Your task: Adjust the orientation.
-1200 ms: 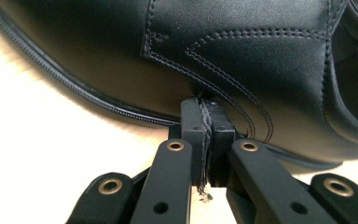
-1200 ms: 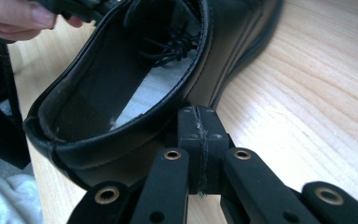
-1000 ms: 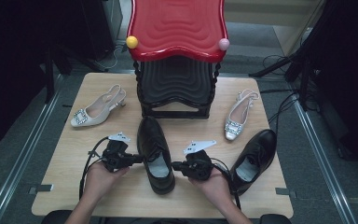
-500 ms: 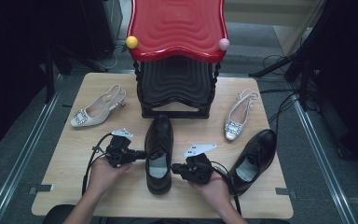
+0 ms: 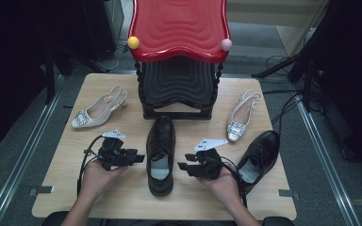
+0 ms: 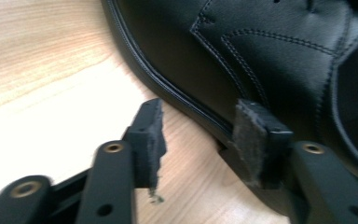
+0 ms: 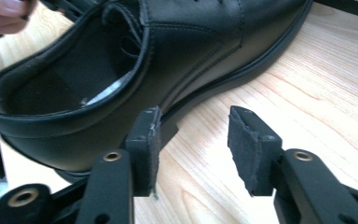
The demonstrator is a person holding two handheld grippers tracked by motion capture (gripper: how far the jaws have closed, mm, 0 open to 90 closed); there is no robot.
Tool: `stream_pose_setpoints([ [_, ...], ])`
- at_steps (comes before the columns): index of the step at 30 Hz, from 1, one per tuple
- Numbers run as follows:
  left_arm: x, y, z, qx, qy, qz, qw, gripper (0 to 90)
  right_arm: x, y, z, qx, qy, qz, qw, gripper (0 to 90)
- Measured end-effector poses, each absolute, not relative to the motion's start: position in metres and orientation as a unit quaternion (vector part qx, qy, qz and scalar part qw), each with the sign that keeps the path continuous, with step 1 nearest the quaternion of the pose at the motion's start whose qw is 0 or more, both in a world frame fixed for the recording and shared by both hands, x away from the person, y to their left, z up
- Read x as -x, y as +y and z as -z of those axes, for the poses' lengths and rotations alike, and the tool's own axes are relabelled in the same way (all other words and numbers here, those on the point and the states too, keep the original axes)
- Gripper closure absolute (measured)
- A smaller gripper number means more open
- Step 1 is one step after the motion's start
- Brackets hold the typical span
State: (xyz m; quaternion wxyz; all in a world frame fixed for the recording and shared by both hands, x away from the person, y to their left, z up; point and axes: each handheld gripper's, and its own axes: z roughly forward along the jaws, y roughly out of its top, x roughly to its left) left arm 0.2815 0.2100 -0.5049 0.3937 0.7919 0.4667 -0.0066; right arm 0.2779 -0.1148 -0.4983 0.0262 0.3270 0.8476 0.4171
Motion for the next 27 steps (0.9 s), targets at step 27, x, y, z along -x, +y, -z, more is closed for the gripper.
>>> stream_pose_setpoints([
  [27,-0.289,0.209,0.506,-0.801,0.443,0.008,0.403,42.5,-0.275,-0.160,0.465,-0.389,0.823,-0.411,0.041,58.1],
])
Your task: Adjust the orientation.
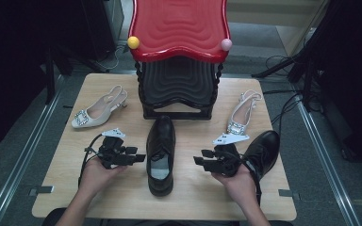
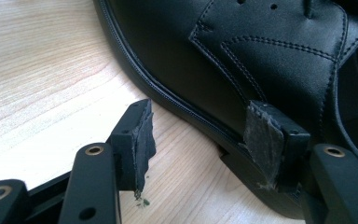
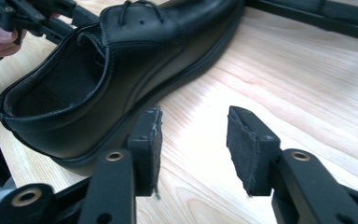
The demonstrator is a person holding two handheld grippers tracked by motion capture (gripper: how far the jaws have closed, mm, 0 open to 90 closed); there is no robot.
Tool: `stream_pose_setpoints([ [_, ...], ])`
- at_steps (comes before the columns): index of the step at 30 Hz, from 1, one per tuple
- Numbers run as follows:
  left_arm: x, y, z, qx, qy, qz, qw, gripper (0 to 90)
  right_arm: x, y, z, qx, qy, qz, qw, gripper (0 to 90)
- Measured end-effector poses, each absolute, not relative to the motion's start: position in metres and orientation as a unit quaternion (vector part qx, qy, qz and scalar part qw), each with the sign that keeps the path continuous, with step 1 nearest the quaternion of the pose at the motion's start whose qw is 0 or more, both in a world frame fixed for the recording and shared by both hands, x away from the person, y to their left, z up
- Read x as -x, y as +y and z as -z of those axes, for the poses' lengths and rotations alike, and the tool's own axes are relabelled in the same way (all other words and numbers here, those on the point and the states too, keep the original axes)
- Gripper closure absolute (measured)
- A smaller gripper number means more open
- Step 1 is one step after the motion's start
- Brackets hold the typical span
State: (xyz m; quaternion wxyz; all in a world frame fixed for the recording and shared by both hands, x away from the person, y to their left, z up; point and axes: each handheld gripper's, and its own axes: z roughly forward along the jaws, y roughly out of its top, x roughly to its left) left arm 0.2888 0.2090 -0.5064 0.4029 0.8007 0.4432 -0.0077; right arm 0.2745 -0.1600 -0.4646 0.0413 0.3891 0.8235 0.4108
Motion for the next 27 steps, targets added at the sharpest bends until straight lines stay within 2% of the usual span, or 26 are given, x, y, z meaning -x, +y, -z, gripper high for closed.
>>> stream_pose_setpoints([
  [5,-0.290,0.208,0.504,-0.799,0.443,0.001,0.407,42.5,-0.271,-0.181,0.460,-0.397,0.818,-0.412,0.052,66.9],
  [8,-0.291,0.208,0.504,-0.801,0.440,0.000,0.407,42.5,-0.268,-0.193,0.456,-0.401,0.816,-0.413,0.053,79.7],
  [12,-0.294,0.209,0.504,-0.801,0.439,-0.001,0.408,42.4,-0.263,-0.210,0.451,-0.407,0.813,-0.414,0.055,90.0],
  [27,-0.300,0.203,0.507,-0.805,0.433,-0.002,0.405,42.7,-0.243,-0.260,0.451,-0.442,0.805,-0.386,0.086,90.0],
])
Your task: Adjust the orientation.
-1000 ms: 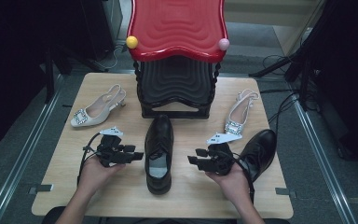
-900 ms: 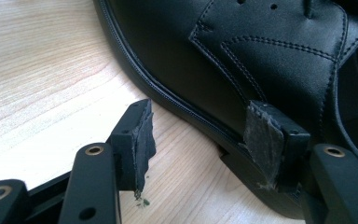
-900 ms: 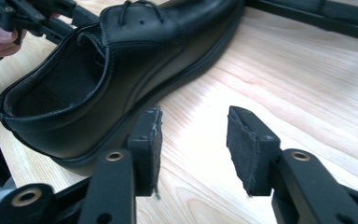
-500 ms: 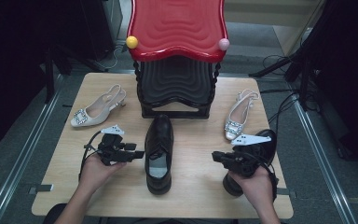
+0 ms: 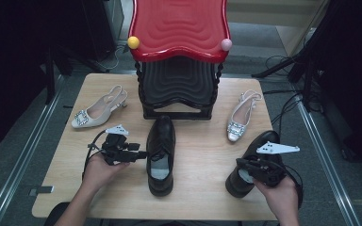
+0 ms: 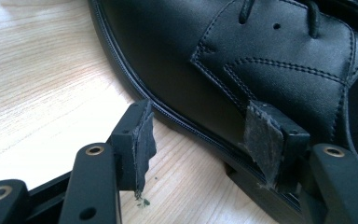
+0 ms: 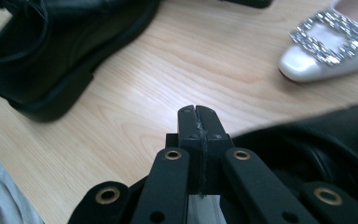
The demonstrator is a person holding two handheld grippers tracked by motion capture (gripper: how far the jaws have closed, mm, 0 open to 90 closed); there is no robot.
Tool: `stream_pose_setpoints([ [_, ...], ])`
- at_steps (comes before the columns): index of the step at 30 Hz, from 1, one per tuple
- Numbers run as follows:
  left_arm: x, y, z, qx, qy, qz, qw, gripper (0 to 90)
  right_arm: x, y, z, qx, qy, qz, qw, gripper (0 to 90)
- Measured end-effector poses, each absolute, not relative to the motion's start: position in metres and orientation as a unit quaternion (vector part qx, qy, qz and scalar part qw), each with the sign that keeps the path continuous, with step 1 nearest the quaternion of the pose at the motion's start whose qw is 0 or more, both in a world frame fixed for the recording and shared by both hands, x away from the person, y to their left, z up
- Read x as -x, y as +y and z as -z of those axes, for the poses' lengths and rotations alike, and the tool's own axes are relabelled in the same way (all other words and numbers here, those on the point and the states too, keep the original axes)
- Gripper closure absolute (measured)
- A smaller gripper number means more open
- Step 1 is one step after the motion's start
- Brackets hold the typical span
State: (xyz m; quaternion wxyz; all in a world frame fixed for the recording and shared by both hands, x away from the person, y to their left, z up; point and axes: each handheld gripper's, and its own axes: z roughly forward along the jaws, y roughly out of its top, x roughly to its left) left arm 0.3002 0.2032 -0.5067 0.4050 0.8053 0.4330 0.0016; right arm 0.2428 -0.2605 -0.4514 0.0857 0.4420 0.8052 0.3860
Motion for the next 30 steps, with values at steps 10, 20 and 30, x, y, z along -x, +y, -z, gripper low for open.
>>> stream_pose_setpoints([
  [10,-0.299,0.203,0.506,-0.807,0.430,-0.006,0.405,42.8,-0.241,-0.261,0.473,-0.446,0.829,-0.327,0.081,90.0],
  [20,-0.296,0.203,0.504,-0.812,0.429,-0.015,0.395,42.5,-0.248,-0.250,0.480,-0.436,0.835,-0.332,0.050,90.0],
  [30,-0.289,0.204,0.502,-0.816,0.429,-0.032,0.386,42.5,-0.251,-0.221,0.483,-0.400,0.853,-0.333,0.023,90.0],
])
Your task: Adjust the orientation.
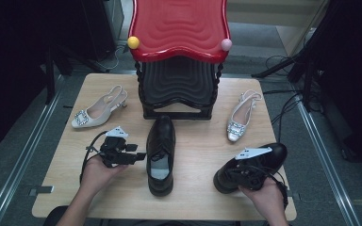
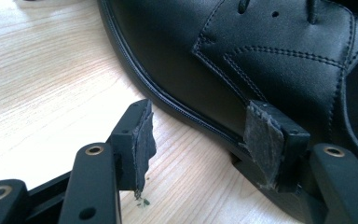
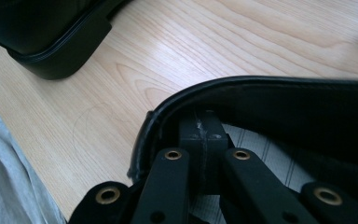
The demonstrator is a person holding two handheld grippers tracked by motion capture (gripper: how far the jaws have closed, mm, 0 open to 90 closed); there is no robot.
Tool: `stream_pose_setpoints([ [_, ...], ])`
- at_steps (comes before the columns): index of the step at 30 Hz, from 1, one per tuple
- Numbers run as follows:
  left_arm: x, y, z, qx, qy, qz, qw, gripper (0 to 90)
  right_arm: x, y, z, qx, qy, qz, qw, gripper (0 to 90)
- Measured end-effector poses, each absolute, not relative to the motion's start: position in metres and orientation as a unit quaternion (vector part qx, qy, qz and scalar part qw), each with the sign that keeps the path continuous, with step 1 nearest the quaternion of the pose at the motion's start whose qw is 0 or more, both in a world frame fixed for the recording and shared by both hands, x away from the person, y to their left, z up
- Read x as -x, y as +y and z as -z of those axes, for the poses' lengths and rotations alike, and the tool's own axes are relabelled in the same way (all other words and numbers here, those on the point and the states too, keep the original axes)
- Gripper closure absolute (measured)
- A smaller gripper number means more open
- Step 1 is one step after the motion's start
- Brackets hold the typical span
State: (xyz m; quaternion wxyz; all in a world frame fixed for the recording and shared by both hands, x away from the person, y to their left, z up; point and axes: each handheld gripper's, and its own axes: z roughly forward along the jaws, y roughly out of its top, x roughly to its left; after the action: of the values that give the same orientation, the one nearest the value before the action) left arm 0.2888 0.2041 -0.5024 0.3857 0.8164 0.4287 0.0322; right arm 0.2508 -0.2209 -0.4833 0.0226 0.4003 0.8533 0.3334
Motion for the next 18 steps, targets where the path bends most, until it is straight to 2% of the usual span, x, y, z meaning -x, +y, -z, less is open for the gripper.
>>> stream_pose_setpoints([
  [9,-0.286,0.210,0.503,-0.810,0.439,-0.035,0.387,42.5,-0.251,-0.203,0.484,-0.379,0.860,-0.343,-0.004,90.0],
  [18,-0.281,0.218,0.502,-0.802,0.447,-0.043,0.393,42.5,-0.245,-0.168,0.484,-0.343,0.873,-0.346,-0.034,90.0],
])
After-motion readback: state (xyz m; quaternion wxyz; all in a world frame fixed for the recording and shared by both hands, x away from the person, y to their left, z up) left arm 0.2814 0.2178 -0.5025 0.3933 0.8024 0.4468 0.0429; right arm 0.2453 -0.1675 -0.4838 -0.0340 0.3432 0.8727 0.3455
